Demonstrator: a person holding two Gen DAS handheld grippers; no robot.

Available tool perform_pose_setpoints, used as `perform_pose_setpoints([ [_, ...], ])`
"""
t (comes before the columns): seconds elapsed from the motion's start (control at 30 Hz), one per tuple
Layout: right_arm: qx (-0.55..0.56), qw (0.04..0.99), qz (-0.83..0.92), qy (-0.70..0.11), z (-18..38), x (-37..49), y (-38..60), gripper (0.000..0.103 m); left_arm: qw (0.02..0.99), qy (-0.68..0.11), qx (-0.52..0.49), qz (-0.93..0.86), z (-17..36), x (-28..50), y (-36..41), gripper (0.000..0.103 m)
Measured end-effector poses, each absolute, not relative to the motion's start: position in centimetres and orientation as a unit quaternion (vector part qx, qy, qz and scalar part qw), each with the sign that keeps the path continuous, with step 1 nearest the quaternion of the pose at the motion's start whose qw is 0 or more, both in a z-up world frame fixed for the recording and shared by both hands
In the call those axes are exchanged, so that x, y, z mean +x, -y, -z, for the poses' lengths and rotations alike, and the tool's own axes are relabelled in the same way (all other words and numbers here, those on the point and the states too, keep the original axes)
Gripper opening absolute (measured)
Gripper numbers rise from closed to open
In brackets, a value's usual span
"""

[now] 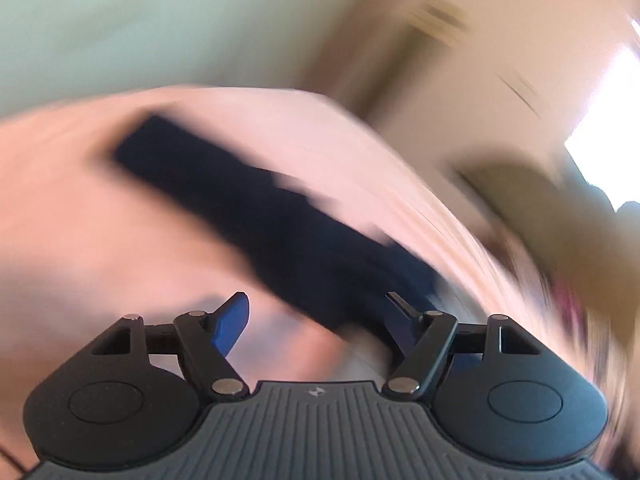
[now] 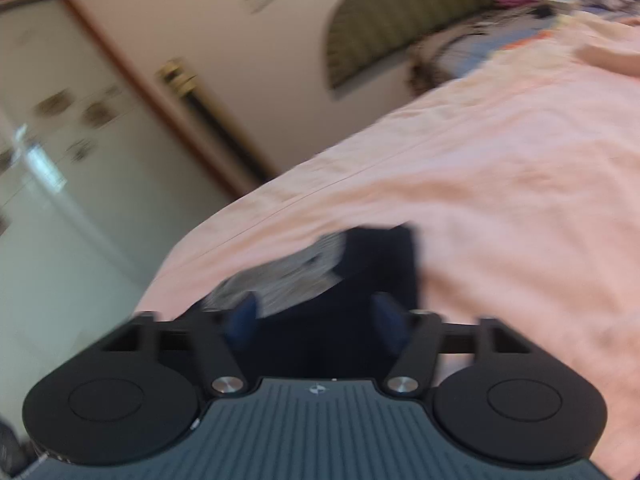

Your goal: Fold small clothes

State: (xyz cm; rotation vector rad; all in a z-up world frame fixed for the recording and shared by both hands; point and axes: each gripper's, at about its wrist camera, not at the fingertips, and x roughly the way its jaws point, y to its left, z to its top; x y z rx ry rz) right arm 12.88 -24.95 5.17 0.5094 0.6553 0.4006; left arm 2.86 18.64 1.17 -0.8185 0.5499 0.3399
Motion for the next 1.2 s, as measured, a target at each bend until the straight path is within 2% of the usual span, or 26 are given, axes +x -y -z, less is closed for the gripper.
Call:
perform_pose_setpoints([
  [0.07,0.199,0.899,-0.206,-0.332,-4.2,12.6,22.6,0.085,0.82,-0.247,-0.473,-0.208,0.3,2.4,-23.2,0.073],
  [0.13,0.167,0.9,-0.195,-0.352,-2.6,12.7,21.3,0.085,0.801,-0.228,-0.51,-0.214,0.7,2.6,-25.8,0.073],
  [0.2,0.16,0.908,-0.197,-0.335,-1.6,12.2,21.2,0.085,0.802,-0.233,-0.5,-0.228,0.4,3.9,-27.0,0.073],
  [0.33,0.147,0.911,-0.217,-0.32,-1.2,11.7,21.0,0.096,0.836,-0.246,-0.418,-0.255,0.2,6.7,-27.1,0.068],
  [0.37,0.144,0.91,-0.219,-0.321,-1.2,11.7,20.9,0.098,0.84,-0.252,-0.396,-0.272,0.1,7.2,-26.9,0.053],
  [0.4,0.144,0.91,-0.221,-0.32,-1.2,11.8,20.7,0.099,0.841,-0.259,-0.377,-0.288,0.0,7.7,-26.7,0.028],
  [0.43,0.145,0.91,-0.222,-0.318,-1.2,11.8,20.6,0.1,0.841,-0.269,-0.361,-0.301,0.1,8.1,-26.6,0.014],
  [0.47,0.146,0.91,-0.221,-0.317,-1.1,11.7,20.6,0.1,0.838,-0.274,-0.357,-0.307,0.3,8.3,-26.7,0.006],
  [0.57,0.157,0.909,-0.224,-0.315,-1.0,11.6,20.9,0.1,0.846,-0.253,-0.341,-0.321,-0.2,7.9,-25.7,0.004],
  [0.63,0.172,0.906,-0.227,-0.313,-0.9,11.7,21.2,0.1,0.869,-0.224,-0.315,-0.309,-2.5,7.6,-23.3,0.004],
  [0.77,0.209,0.898,-0.233,-0.308,-0.6,11.8,22.2,0.1,0.949,-0.18,-0.201,-0.166,-6.8,8.5,-13.4,0.004],
  [0.83,0.222,0.895,-0.236,-0.306,-0.5,11.9,22.5,0.1,0.973,-0.197,-0.111,-0.043,-7.2,8.9,-6.7,0.005],
  [0.9,0.233,0.892,-0.238,-0.305,-0.4,11.9,22.8,0.1,0.967,-0.245,-0.03,0.067,-5.8,9.1,-0.8,0.008],
  [0.97,0.24,0.89,-0.24,-0.304,-0.3,11.9,22.9,0.1,0.94,-0.305,-0.002,0.154,-3.9,8.9,2.6,0.009],
  [1.07,0.247,0.888,-0.241,-0.304,-0.3,11.8,23.1,0.1,0.935,-0.314,0.013,0.165,-1.9,6.8,3.9,0.009],
  [1.2,0.261,0.882,-0.245,-0.305,-0.2,12.0,23.5,0.1,0.943,-0.301,0.009,0.145,-1.6,4.3,1.9,0.01],
])
